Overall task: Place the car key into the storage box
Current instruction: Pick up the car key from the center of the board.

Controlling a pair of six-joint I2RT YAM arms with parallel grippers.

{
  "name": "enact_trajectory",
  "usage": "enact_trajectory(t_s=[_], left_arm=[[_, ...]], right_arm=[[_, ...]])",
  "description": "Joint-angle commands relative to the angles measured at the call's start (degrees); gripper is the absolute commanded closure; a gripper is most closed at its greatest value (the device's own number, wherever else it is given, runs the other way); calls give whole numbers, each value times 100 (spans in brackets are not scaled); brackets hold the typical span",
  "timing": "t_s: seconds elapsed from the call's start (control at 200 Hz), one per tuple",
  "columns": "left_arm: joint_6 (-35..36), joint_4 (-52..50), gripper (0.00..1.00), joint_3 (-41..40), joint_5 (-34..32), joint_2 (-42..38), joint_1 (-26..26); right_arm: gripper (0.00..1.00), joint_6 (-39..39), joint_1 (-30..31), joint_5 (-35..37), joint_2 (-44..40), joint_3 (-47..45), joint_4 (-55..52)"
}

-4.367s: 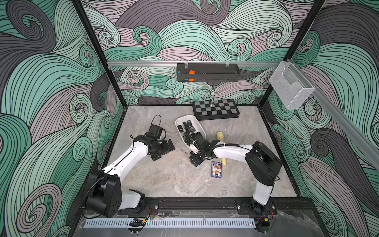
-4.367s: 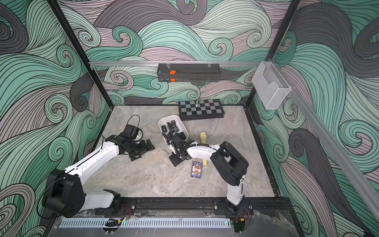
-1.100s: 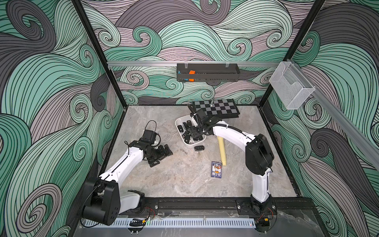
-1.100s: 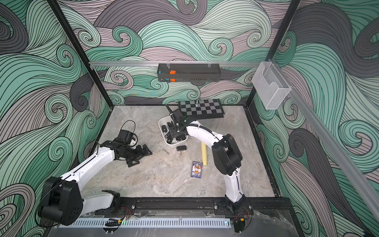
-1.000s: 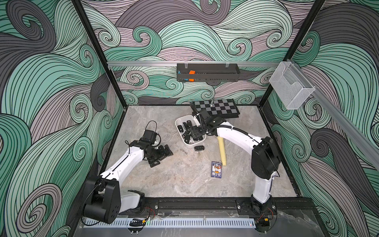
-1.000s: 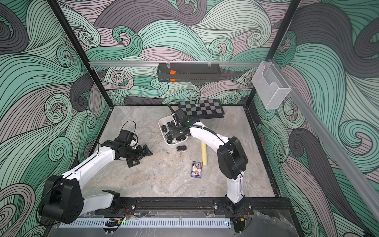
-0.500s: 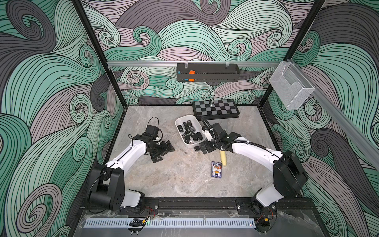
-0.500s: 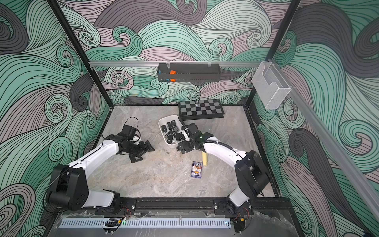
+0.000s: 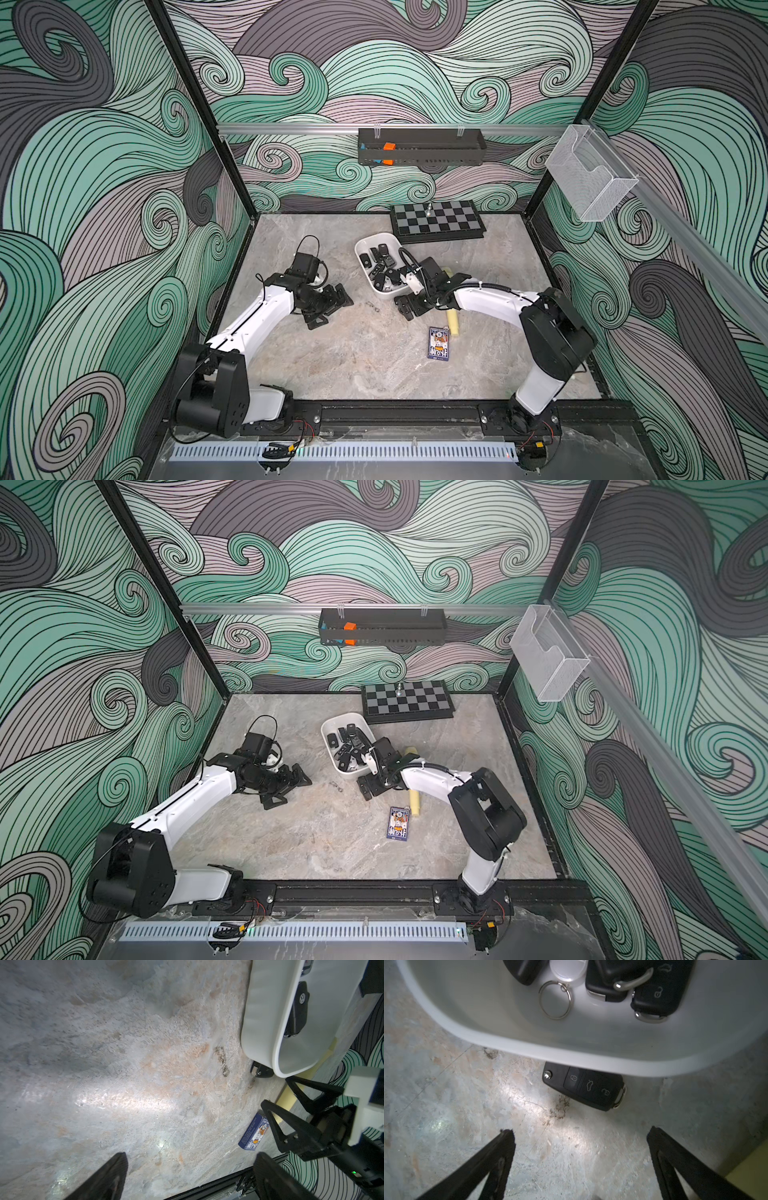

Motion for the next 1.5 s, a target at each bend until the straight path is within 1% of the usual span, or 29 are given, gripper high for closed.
enact_trajectory(t_s=[0.0, 0.37, 0.6, 0.871, 1.091, 1.156, 1.331, 1.496], left_arm=[[26, -249, 4, -22, -151, -147, 33], [156, -342, 4, 269, -149, 163, 27], [202, -356, 4, 373, -127, 319, 28], [185, -342, 4, 415, -118, 378, 26], [152, -331, 4, 357, -118, 327, 32], [133, -316, 4, 336, -118, 302, 25], [97, -273, 4, 263, -109, 221, 27], [84, -266, 4, 224, -92, 170, 29]], right_arm=[[1, -342, -44, -62, 231, 306, 158], [1, -481, -56, -294, 980, 820, 226], [2, -361, -56, -677, 895, 811, 251], [6, -62, -22, -1081, 730, 670, 254], [14, -144, 94, -1099, 712, 669, 50], [19, -198, 118, -1067, 712, 677, 18], [37, -322, 187, -811, 745, 695, -208], [45, -483, 305, -421, 832, 746, -336]])
